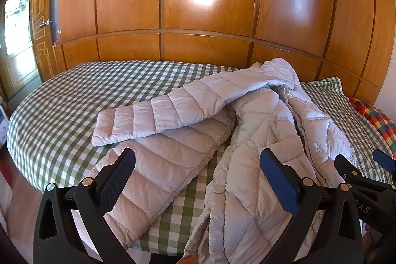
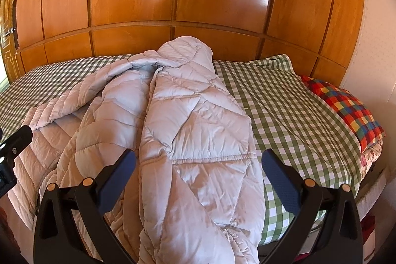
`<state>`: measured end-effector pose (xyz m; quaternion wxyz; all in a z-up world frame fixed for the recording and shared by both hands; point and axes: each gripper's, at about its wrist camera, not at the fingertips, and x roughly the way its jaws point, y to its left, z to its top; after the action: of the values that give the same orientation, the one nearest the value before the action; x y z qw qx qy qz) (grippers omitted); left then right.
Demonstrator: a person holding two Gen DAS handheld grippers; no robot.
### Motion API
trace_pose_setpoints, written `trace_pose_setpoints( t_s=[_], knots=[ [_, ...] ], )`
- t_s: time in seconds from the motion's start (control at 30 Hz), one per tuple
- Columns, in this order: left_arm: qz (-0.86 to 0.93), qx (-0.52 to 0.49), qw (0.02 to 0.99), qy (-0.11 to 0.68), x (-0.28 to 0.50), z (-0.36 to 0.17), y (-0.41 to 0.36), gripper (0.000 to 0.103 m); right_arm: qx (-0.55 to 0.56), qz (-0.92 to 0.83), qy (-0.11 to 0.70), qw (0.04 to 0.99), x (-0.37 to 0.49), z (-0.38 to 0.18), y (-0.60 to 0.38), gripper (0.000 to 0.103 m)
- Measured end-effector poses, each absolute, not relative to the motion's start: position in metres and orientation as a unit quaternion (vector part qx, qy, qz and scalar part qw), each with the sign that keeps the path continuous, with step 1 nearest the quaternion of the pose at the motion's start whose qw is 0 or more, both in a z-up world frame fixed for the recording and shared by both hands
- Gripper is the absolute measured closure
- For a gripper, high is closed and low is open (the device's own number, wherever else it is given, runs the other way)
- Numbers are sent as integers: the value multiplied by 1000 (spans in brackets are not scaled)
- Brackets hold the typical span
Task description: Fold small clothes
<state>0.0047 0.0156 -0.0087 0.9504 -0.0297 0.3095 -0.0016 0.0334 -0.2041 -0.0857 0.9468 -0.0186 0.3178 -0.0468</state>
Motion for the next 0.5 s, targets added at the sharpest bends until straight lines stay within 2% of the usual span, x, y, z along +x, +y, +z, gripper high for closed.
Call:
trace_pose_setpoints(
  t_s=[0.5],
  knots=[
    [3, -51, 943, 329, 17, -18, 33, 3, -38, -22, 331, 943, 45, -96, -197, 2]
  ],
)
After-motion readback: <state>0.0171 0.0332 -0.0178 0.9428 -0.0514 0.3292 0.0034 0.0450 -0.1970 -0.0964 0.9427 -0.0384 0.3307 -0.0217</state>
